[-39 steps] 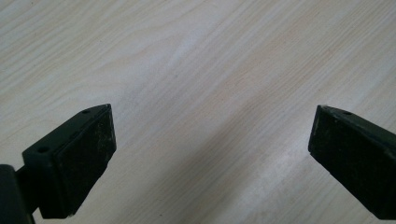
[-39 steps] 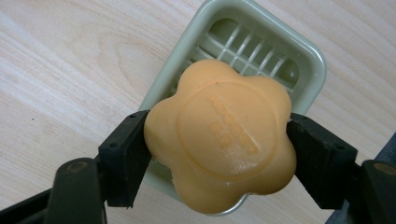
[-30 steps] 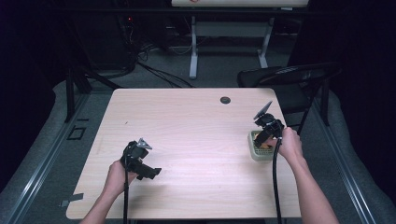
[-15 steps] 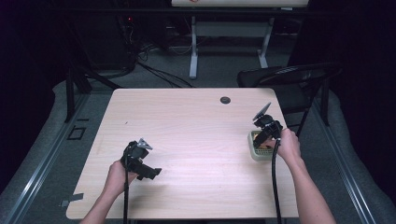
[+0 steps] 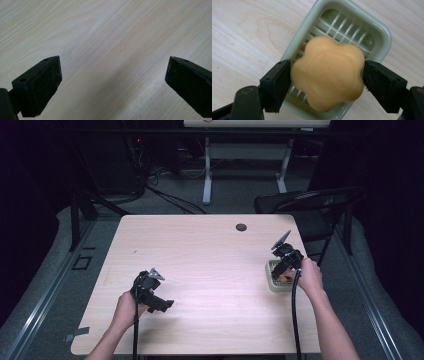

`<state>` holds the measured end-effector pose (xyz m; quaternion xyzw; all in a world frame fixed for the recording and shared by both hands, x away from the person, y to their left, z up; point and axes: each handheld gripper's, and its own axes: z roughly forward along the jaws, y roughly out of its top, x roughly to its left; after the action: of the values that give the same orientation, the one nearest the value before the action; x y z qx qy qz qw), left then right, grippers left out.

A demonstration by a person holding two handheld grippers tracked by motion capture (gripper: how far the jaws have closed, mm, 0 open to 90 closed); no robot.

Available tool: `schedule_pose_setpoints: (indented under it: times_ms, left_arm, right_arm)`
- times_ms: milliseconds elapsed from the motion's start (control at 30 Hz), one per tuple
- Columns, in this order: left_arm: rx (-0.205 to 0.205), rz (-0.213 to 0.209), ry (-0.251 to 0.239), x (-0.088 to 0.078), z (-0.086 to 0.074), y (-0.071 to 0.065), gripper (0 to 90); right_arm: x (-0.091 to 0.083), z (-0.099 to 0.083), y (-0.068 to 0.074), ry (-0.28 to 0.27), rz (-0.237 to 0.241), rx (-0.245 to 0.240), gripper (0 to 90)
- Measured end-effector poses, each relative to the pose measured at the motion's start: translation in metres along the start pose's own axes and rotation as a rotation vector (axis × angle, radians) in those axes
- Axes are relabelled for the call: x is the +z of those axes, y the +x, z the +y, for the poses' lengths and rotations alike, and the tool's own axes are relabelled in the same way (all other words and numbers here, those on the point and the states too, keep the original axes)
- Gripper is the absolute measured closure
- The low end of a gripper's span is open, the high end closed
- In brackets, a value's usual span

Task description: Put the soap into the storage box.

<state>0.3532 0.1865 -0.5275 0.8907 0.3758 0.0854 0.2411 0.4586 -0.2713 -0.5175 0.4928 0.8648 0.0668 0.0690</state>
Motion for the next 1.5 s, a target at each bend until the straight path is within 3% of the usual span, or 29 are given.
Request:
schedule_pose_setpoints:
  times_ms: [300,467,600,800,867,967,1200,1300,1400,1500]
  left_arm:
    - [-0.002,0.005,-0.006,-0.002,-0.002,-0.001,0.8]
    - [-0.011,0.007,-0.008,-0.004,-0.003,-0.001,0.8]
    - [0.006,-0.004,0.000,-0.002,-0.001,-0.004,0.8]
    - [0.004,-0.005,0.001,-0.002,-0.001,-0.003,0.8]
    - [0.007,-0.003,0.003,-0.002,-0.001,-0.004,0.8]
    - [0.008,-0.001,0.003,-0.001,0.000,-0.004,0.8]
    - [0.010,-0.002,0.002,0.000,0.000,-0.004,0.8]
    - [0.008,-0.003,0.002,0.000,0.001,-0.005,0.8]
    - [0.012,-0.010,0.009,0.000,0.001,-0.005,0.8]
    - [0.012,-0.007,0.008,0.001,0.001,-0.005,0.8]
  right_arm:
    - [-0.005,-0.005,0.001,-0.006,0.003,-0.002,17.3]
    - [-0.018,-0.013,0.002,-0.032,0.029,0.014,13.1]
    - [-0.030,-0.021,0.005,-0.072,0.035,0.017,5.5]
    - [-0.044,-0.033,0.010,-0.074,0.042,-0.003,0.0]
    - [-0.051,-0.042,0.014,-0.074,0.038,-0.026,0.0]
    - [-0.054,-0.050,0.019,-0.103,0.035,-0.019,0.0]
    - [-0.065,-0.076,0.031,-0.094,0.020,-0.061,0.0]
    - [-0.068,-0.087,0.036,-0.114,0.022,-0.057,0.0]
    - [-0.072,-0.102,0.040,-0.099,-0.009,-0.076,0.0]
    - [-0.070,-0.114,0.045,-0.083,-0.004,-0.075,0.0]
